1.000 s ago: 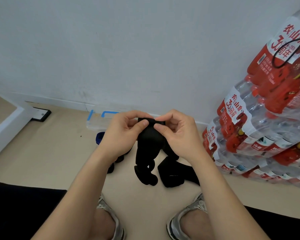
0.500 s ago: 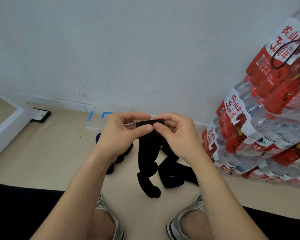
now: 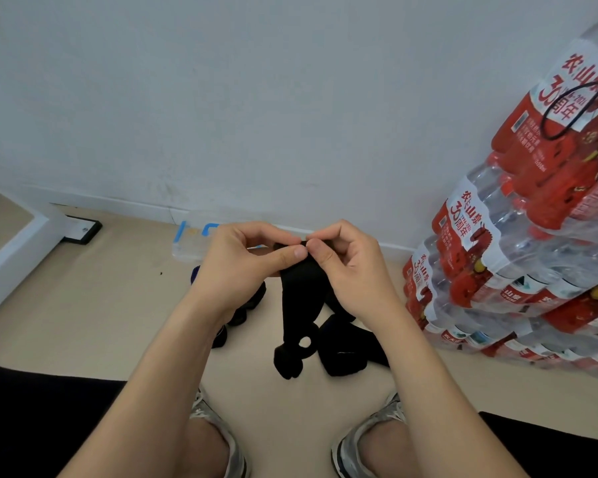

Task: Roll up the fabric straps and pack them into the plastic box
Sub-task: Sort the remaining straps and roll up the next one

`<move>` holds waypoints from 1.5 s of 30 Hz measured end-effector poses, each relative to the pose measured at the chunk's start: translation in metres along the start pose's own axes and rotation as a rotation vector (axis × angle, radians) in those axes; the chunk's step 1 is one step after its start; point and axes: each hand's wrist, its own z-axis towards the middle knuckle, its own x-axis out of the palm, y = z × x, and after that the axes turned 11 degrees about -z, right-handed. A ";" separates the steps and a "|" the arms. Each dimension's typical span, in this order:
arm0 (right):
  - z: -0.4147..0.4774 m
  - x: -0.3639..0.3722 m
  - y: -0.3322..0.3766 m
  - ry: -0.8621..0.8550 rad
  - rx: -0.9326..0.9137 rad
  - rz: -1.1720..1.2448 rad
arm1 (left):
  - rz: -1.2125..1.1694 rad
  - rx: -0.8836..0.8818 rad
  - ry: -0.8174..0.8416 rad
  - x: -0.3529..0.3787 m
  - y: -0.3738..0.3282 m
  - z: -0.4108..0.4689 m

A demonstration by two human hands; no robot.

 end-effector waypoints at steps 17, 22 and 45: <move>0.000 0.004 0.005 -0.027 -0.025 0.038 | 0.079 -0.004 0.087 0.004 0.000 0.001; -0.001 0.004 0.009 0.025 0.037 0.143 | 0.102 0.079 0.088 0.001 -0.001 0.001; -0.008 0.014 0.018 -0.116 -0.080 -0.180 | 0.356 0.111 -0.007 0.030 0.000 -0.002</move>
